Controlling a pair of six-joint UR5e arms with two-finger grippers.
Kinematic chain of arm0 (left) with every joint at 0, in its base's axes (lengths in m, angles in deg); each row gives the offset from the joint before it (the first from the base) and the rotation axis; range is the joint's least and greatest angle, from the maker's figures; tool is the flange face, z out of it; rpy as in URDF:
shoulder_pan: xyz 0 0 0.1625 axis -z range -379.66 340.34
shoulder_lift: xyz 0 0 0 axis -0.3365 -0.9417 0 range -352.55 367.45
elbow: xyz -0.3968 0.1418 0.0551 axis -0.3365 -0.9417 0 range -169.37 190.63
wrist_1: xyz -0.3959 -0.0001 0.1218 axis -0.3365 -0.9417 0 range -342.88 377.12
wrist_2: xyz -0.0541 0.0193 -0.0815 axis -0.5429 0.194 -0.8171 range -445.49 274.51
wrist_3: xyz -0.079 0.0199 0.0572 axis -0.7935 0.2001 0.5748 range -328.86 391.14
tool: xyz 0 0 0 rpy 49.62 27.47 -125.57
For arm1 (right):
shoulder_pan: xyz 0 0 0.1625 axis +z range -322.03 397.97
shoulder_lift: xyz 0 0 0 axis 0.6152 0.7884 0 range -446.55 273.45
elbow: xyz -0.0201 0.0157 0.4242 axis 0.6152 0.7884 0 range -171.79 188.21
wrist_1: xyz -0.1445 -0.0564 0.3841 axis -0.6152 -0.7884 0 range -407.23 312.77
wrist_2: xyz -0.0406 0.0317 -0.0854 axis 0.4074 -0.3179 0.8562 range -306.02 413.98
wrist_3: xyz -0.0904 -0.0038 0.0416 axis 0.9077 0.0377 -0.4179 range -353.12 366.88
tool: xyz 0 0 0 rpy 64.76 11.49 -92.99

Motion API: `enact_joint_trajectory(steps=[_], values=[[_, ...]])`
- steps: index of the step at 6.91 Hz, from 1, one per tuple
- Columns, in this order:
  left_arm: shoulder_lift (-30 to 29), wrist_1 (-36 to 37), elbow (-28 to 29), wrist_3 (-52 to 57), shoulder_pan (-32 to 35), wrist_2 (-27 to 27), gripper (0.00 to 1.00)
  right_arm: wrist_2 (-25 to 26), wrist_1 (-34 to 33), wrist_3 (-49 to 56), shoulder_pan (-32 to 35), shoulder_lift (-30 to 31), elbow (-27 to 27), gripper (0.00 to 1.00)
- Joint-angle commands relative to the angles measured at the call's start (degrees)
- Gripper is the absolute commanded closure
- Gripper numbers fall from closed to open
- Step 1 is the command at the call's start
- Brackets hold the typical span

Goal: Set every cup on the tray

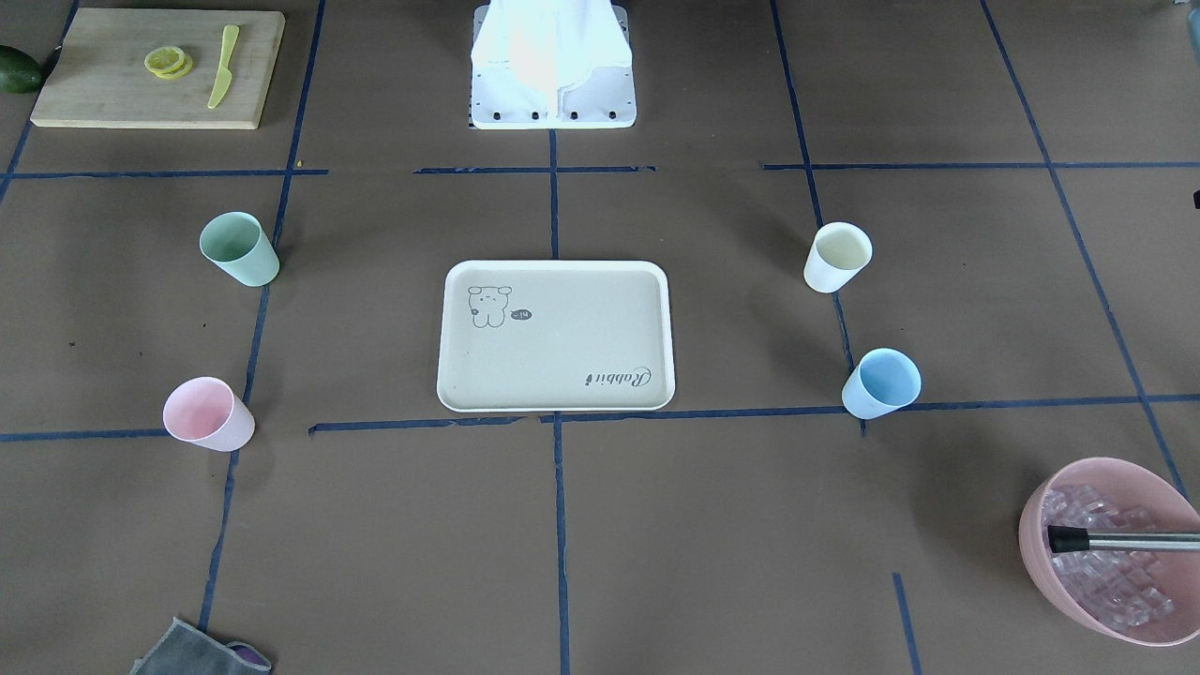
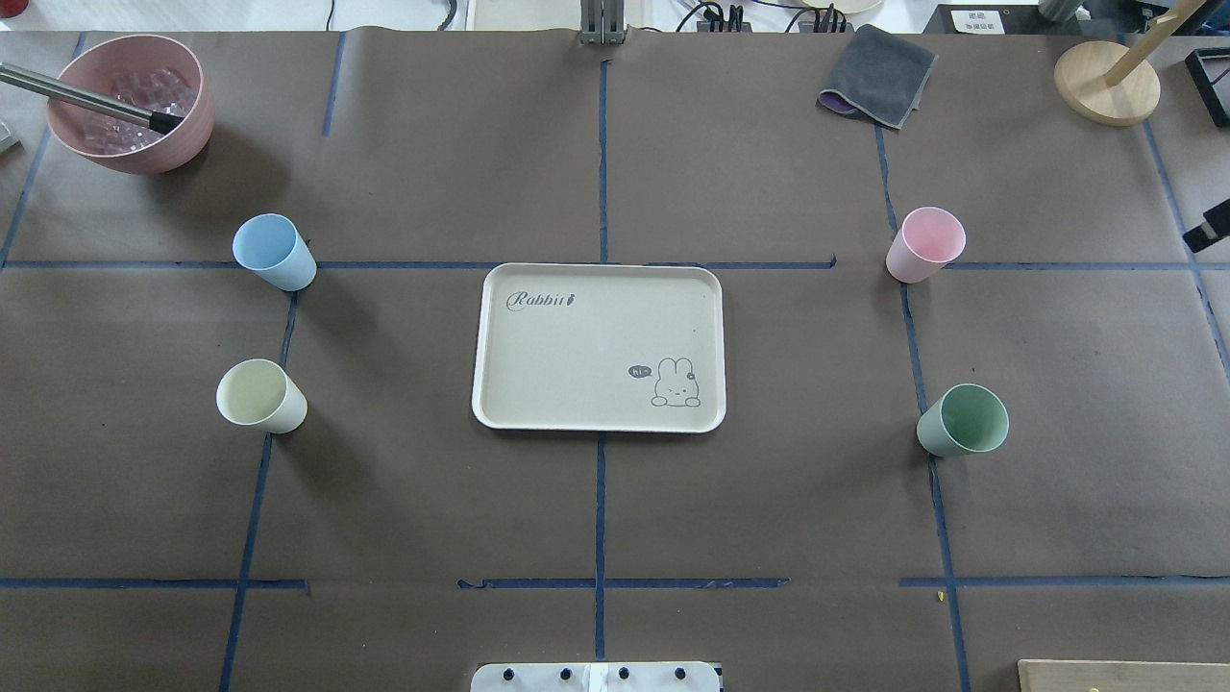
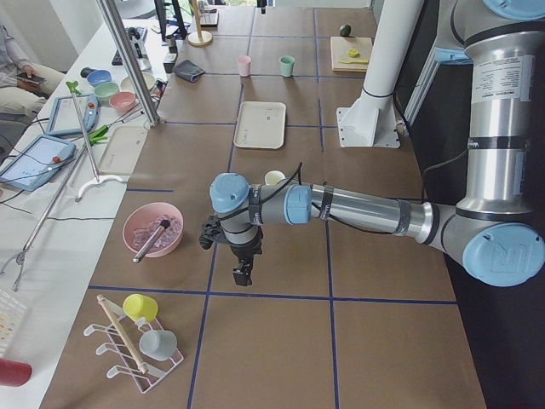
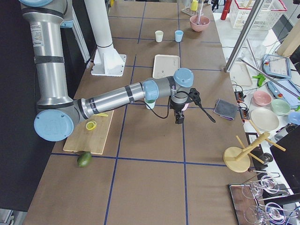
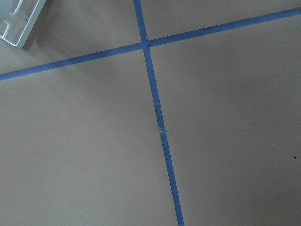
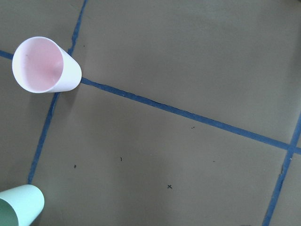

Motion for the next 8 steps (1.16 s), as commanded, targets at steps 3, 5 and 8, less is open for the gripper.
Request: enact_joint_trajectory(steps=[3, 5, 8], values=[[0.39, -0.06, -0.24, -0.01, -0.17, -0.26, 0.00, 8.74, 28.07, -32.44, -12.63, -8.00, 12.70, 0.01], [0.39, -0.06, -0.24, -0.01, -0.17, -0.26, 0.00, 10.44, 35.35, -36.68, -17.14, -13.24, 21.16, 0.01], [0.39, -0.06, -0.24, -0.19, -0.26, -0.26, 0.00, 11.41, 35.62, -35.89, -18.04, -13.28, 22.96, 0.03]])
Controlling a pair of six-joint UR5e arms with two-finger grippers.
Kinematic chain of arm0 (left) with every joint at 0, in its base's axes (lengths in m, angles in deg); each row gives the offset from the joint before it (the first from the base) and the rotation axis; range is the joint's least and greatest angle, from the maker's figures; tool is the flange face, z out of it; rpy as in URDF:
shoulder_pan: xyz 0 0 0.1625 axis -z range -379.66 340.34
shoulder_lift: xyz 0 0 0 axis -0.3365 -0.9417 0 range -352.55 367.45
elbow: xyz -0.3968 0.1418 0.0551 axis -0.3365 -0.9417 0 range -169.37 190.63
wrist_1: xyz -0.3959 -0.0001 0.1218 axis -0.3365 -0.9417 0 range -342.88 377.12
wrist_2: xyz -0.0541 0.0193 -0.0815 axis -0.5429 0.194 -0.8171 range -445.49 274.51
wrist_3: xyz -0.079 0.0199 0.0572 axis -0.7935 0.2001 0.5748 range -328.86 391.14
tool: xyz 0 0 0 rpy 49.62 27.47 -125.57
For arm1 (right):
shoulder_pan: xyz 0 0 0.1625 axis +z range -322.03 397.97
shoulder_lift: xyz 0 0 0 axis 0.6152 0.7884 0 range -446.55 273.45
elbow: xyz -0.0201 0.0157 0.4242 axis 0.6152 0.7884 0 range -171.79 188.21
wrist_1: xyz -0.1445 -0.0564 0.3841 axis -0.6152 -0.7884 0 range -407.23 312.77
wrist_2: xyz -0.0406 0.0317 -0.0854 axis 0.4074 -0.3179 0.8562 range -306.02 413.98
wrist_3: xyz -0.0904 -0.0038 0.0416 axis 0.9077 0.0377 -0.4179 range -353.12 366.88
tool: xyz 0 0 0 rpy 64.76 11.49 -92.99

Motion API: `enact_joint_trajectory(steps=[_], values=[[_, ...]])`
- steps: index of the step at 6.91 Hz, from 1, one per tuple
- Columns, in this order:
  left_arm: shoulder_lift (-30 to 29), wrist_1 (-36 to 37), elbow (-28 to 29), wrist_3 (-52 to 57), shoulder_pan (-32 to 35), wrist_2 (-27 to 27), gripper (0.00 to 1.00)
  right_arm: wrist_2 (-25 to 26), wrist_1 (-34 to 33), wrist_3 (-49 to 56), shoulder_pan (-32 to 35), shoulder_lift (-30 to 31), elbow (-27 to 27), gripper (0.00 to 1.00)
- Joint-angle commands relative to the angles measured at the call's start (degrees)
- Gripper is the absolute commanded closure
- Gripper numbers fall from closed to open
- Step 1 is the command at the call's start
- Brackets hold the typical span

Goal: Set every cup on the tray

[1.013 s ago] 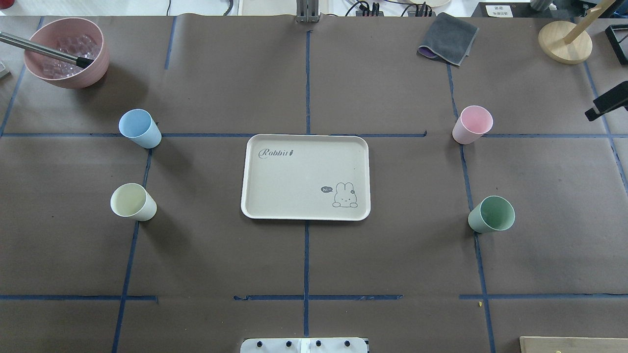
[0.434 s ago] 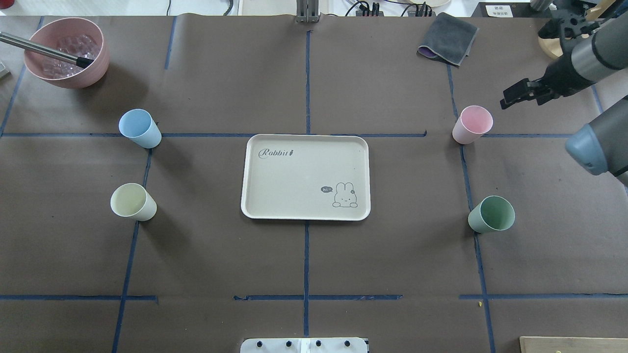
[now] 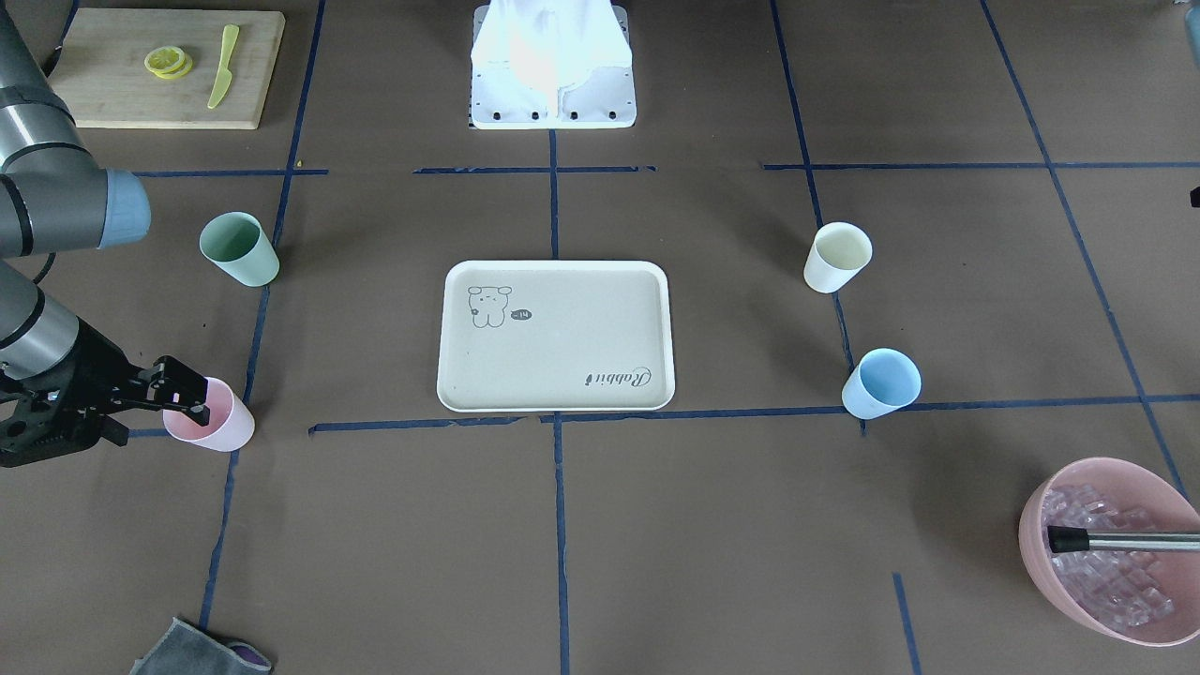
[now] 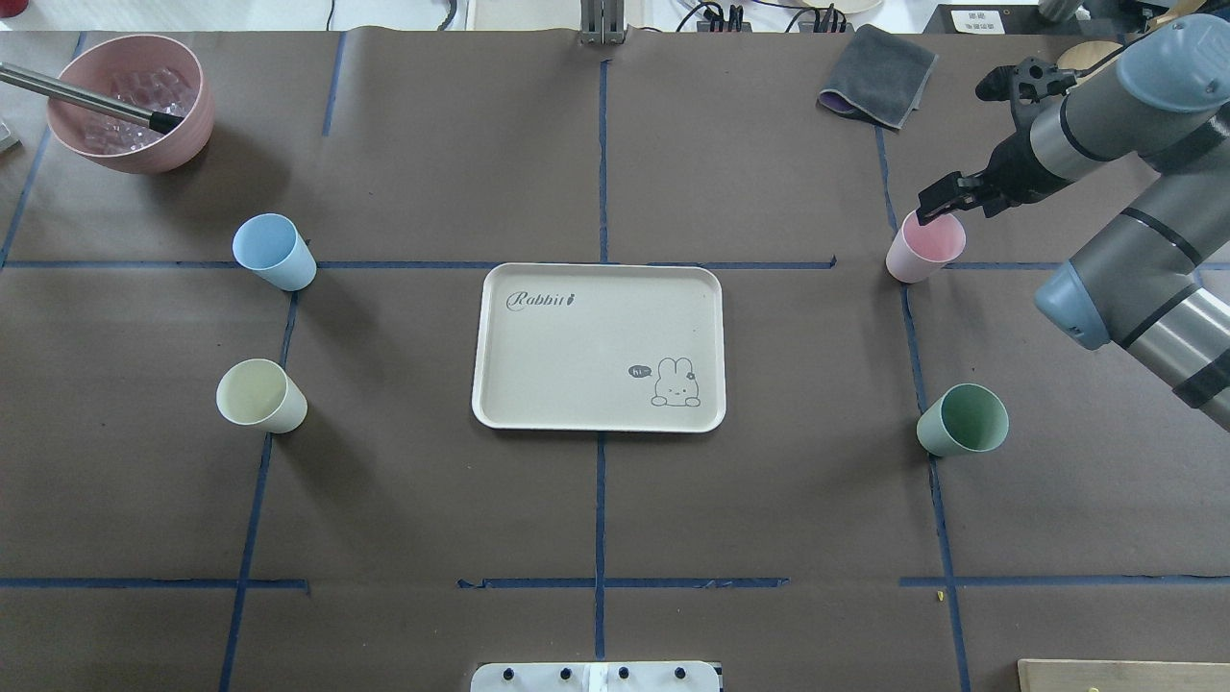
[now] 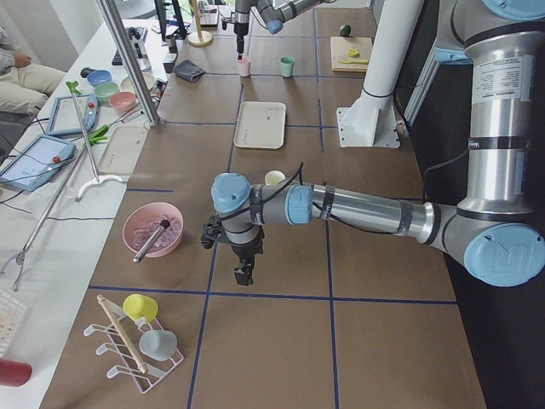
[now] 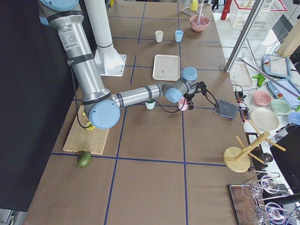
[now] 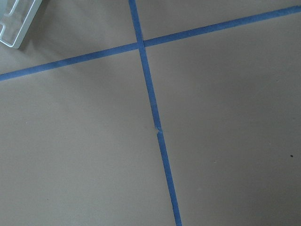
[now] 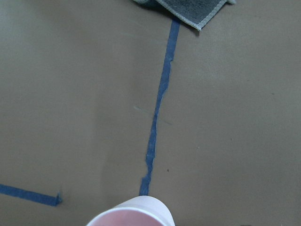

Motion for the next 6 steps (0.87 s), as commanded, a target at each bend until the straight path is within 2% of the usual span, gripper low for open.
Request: enact_joint_trajectory(steps=[1, 2, 3, 4, 5, 6], values=[[0.00, 0.00, 0.00, -0.08, -0.06, 0.00, 0.00, -0.15, 0.35, 0.06, -0.23, 0.77, 0.23, 0.10], [0.00, 0.00, 0.00, -0.16, -0.06, 0.00, 0.00, -0.68, 0.53, 0.06, -0.23, 1.47, -0.38, 0.16], [0.00, 0.00, 0.00, -0.08, -0.14, 0.00, 0.00, -0.51, 0.36, -0.03, -0.58, 1.31, -0.30, 0.62], [0.00, 0.00, 0.00, -0.16, -0.14, 0.00, 0.00, -0.59, 0.09, -0.47, -0.58, 0.78, -0.39, 0.92], [0.00, 0.00, 0.00, -0.08, -0.14, 0.00, 0.00, -0.68, -0.08, -0.73, -0.75, 0.60, -0.39, 0.99], [0.00, 0.00, 0.00, -0.16, -0.14, 0.00, 0.00, -1.38, -0.26, -0.82, -0.76, 0.43, -0.56, 1.00]])
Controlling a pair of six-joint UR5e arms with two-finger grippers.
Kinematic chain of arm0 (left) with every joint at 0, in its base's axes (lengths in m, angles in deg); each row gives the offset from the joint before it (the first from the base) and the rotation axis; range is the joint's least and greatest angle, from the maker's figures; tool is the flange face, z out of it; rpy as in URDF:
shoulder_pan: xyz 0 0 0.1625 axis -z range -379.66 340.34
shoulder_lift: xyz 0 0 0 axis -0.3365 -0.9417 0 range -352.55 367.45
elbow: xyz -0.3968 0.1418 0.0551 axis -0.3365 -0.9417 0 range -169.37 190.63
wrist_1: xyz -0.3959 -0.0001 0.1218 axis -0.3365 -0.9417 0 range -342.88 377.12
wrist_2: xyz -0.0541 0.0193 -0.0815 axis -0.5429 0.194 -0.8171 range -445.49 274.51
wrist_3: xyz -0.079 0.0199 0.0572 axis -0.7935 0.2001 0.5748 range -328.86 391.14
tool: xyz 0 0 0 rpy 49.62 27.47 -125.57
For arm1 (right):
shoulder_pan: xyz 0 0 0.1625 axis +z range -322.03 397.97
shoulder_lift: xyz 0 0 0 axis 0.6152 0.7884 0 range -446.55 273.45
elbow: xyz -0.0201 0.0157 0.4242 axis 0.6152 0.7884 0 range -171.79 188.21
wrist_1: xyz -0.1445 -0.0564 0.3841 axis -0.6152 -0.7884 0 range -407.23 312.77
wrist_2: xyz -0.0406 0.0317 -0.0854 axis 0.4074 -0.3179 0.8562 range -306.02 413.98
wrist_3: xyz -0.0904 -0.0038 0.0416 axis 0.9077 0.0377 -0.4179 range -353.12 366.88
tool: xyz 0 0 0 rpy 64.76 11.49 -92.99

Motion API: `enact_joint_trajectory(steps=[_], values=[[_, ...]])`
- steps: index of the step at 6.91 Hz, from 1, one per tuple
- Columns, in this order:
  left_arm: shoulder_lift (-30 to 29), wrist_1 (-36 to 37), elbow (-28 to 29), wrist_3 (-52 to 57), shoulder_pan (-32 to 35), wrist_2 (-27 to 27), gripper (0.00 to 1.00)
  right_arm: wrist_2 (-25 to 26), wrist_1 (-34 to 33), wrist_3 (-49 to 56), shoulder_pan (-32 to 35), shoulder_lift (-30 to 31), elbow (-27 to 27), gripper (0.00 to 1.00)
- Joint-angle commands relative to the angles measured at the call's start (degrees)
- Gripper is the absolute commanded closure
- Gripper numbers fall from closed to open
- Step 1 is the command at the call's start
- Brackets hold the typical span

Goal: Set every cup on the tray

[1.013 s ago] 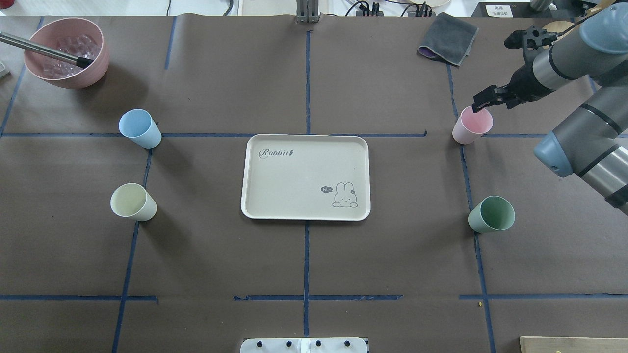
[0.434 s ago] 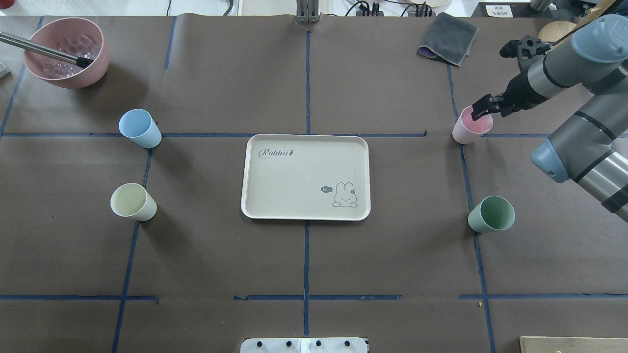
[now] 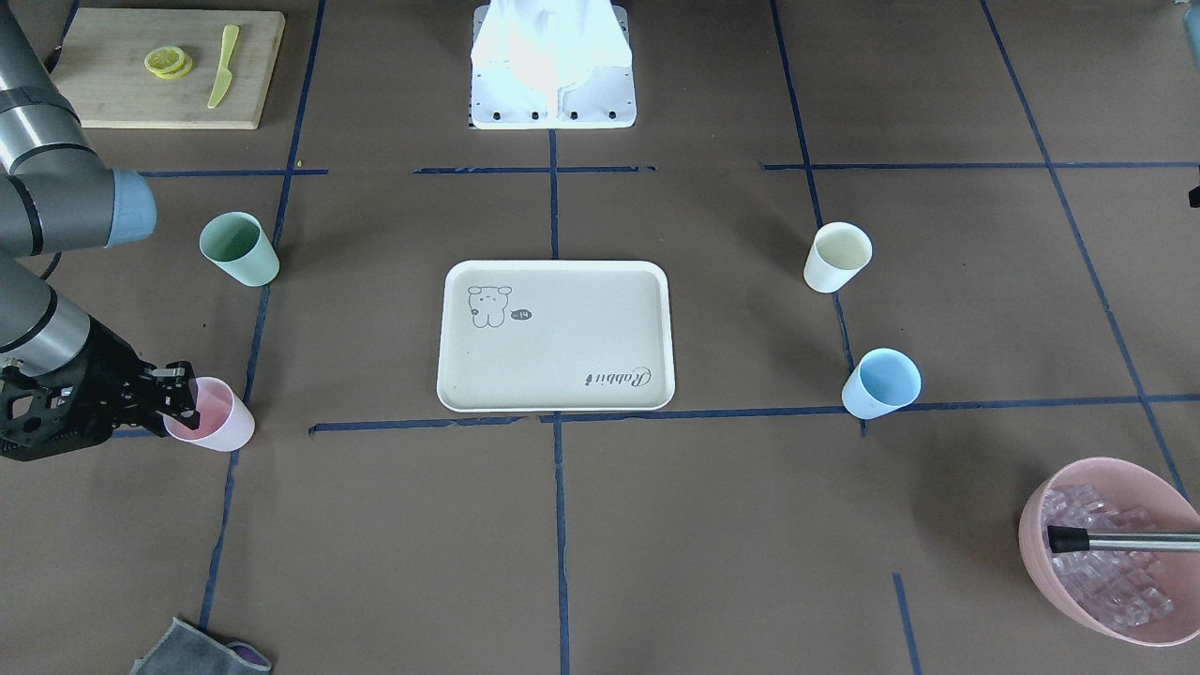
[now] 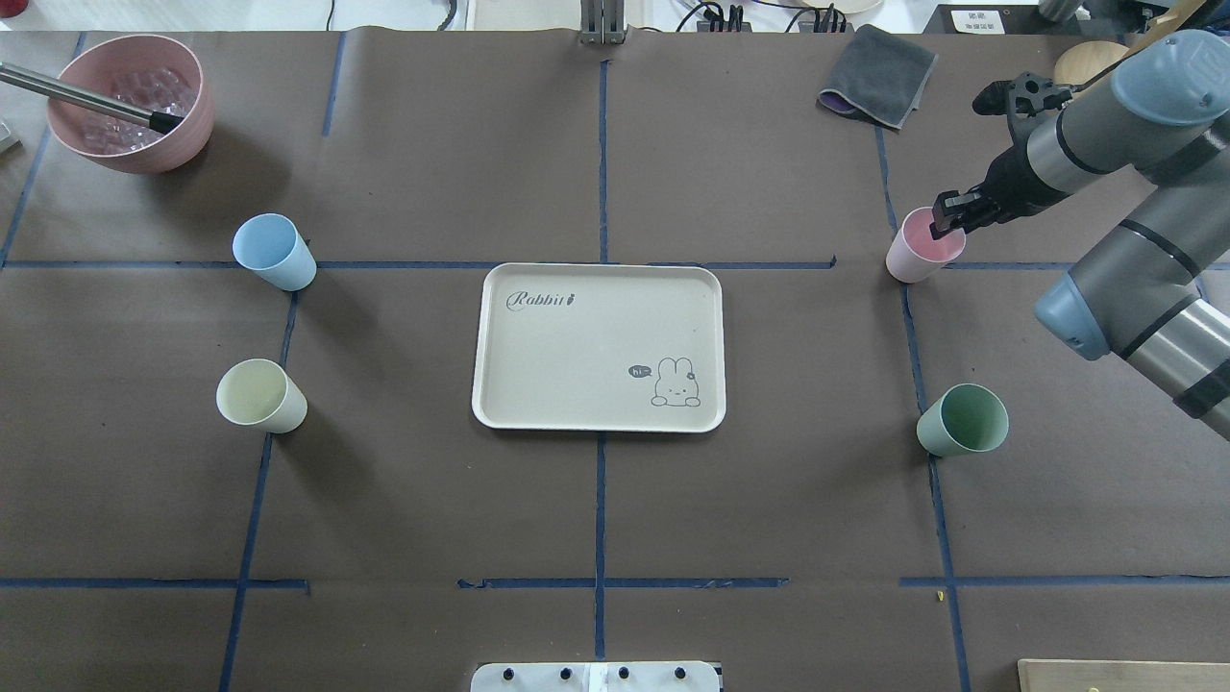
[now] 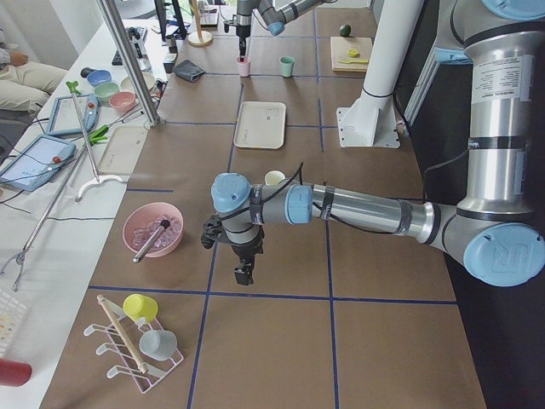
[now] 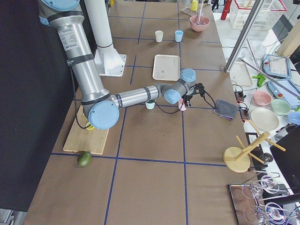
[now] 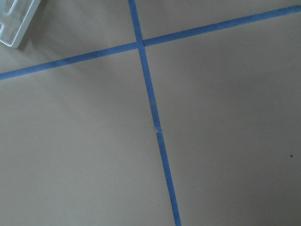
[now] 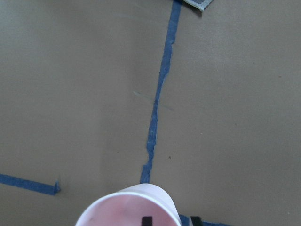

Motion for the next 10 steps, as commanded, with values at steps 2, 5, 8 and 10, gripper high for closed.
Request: enact_joint_trajectory(steps=[2, 5, 8, 10], values=[[0.00, 0.00, 0.00, -0.05, -0.35, 0.00, 0.00, -2.41, -5.02, -5.85, -0.94, -5.13, -1.71, 1.00], [0.00, 0.00, 0.00, -0.05, -0.36, -0.09, 0.00, 1.42, -5.84, -24.91, -8.65, -12.87, -2.95, 1.00], [0.00, 0.00, -0.09, -0.05, -0.36, -0.09, 0.00, 11.27, -11.63, -34.54, -16.83, -17.28, -3.21, 0.99], [0.00, 0.00, 0.00, -0.05, -0.36, -0.09, 0.00, 12.17, -12.00, -36.05, -17.73, -16.94, -4.00, 0.24]])
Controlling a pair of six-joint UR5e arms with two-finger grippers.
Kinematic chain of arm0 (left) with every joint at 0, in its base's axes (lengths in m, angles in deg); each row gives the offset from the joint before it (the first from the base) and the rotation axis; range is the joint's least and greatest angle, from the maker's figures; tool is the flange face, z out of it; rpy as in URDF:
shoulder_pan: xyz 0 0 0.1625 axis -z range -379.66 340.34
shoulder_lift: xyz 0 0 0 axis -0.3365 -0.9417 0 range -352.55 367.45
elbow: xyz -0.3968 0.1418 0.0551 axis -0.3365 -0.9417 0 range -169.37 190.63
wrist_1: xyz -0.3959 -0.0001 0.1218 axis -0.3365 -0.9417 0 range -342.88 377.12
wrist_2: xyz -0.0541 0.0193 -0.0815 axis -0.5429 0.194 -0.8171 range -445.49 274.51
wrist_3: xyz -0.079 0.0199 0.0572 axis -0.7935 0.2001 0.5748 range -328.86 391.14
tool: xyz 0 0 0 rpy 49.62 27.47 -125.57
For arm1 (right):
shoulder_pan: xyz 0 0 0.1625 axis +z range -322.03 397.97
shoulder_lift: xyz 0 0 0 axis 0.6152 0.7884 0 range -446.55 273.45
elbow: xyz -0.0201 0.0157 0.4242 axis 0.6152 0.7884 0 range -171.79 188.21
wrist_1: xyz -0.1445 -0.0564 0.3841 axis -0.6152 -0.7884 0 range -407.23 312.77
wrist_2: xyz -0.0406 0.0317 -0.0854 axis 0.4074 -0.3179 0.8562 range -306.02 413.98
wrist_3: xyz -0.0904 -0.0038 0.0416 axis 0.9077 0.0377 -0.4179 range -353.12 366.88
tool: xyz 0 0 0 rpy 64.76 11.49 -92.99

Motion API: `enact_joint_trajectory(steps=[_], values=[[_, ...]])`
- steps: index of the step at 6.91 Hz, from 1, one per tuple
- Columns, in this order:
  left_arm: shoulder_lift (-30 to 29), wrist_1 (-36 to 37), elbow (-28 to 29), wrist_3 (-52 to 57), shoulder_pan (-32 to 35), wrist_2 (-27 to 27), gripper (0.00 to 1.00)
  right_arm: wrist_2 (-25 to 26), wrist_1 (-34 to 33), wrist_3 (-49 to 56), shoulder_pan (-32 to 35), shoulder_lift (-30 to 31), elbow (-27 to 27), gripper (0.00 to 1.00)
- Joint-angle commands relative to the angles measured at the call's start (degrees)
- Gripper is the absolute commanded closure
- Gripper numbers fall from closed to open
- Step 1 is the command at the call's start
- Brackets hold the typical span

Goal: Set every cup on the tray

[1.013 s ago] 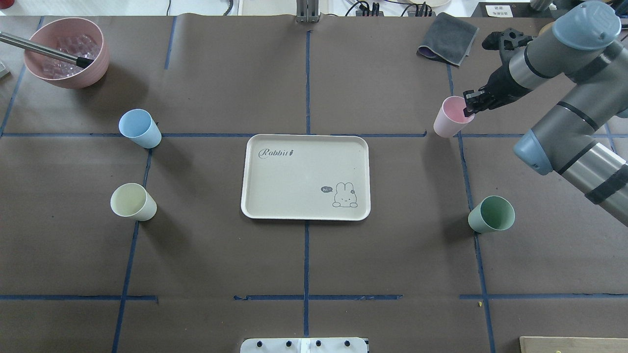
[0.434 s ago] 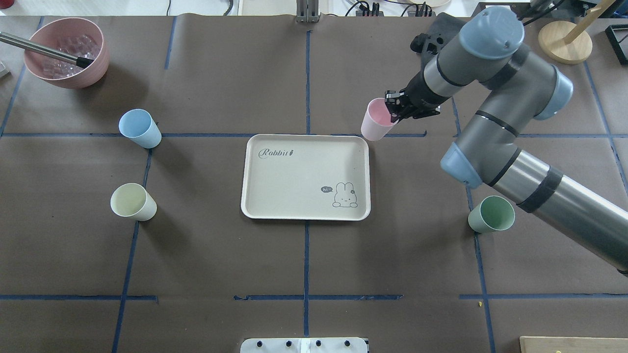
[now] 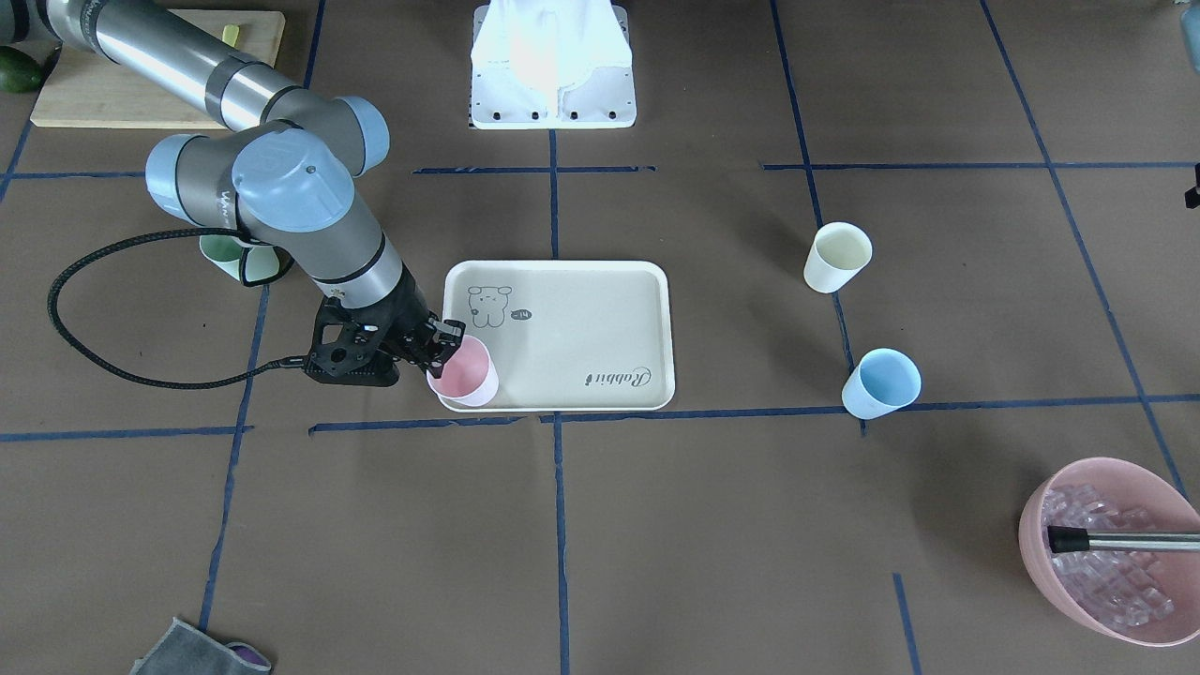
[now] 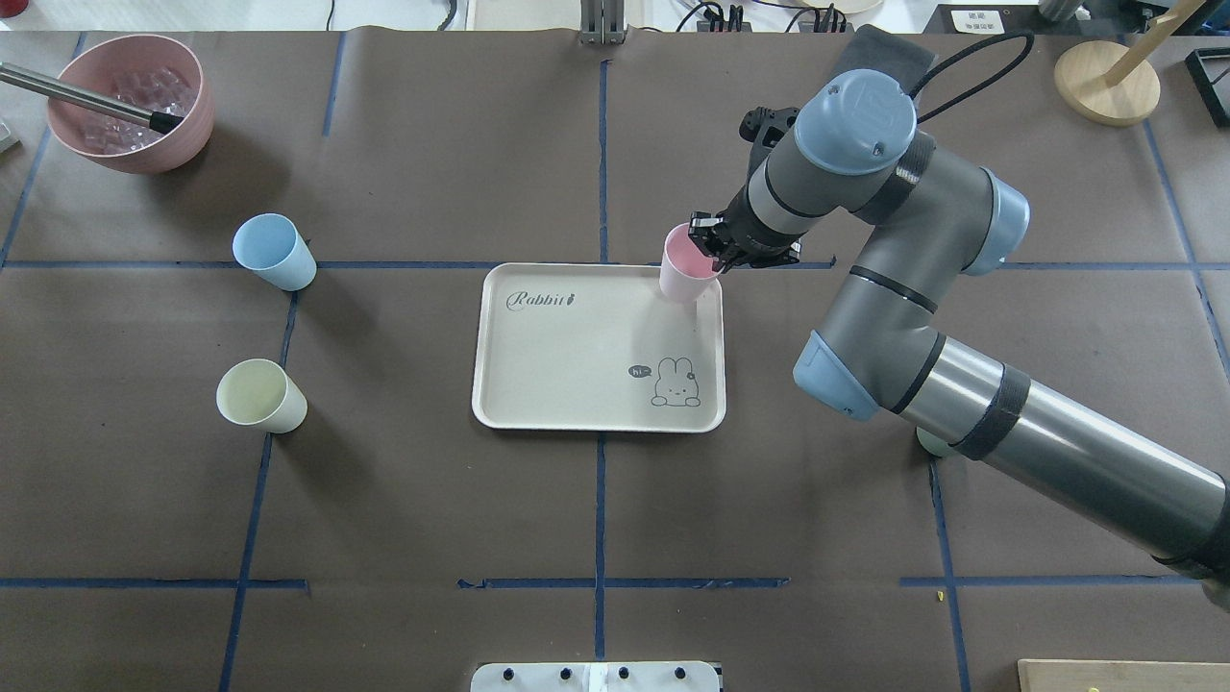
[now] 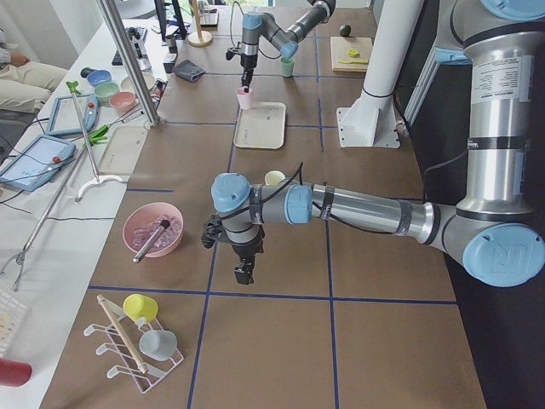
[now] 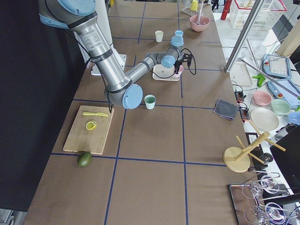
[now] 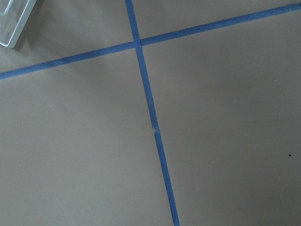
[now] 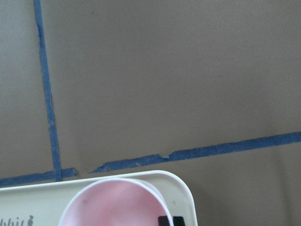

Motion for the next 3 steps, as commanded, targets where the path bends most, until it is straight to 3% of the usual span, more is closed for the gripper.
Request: enact_joint_trajectory(steps=[1, 3], values=[[0.00, 0.00, 0.06, 0.00, 0.00, 0.00, 0.00, 1.79, -0.48, -0.87, -1.15, 0.26, -0.87, 0.03], [-0.17, -0.17, -0.03, 0.00, -0.09, 0.09, 0.00, 1.02, -2.14, -0.61, -0.98, 0.26, -2.53, 0.02]])
